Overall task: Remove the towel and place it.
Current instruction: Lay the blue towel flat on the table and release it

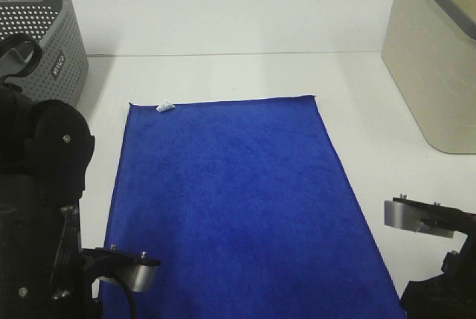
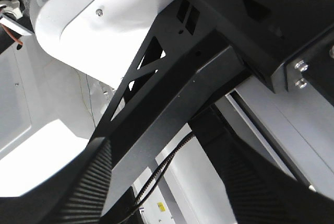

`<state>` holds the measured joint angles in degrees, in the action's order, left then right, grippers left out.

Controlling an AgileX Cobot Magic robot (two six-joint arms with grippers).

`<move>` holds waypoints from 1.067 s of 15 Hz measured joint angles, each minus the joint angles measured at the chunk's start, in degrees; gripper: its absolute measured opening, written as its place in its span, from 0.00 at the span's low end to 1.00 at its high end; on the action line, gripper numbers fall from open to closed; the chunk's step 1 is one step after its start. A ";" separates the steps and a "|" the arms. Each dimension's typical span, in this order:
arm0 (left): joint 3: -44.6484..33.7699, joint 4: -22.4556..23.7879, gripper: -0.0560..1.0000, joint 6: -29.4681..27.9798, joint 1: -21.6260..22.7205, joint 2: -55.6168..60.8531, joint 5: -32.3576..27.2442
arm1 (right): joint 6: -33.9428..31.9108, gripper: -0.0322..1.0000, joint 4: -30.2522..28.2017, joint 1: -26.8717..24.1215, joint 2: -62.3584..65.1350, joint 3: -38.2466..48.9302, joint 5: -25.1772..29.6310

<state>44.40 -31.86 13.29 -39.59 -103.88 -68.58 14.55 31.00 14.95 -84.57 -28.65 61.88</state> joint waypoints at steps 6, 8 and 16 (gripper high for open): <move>1.95 0.06 0.61 -0.34 0.00 3.90 0.34 | 0.00 0.70 0.23 0.00 14.27 0.00 -0.52; 4.35 0.46 0.61 -1.38 0.00 6.13 0.46 | -0.23 0.70 0.06 0.00 18.96 -0.46 -1.95; 18.39 18.51 0.61 -8.77 4.13 8.88 1.38 | -17.13 0.70 -21.08 0.00 15.30 -22.46 -7.39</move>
<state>62.80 -13.35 4.53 -35.47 -95.00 -67.21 -2.58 9.91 14.95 -69.27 -51.11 54.49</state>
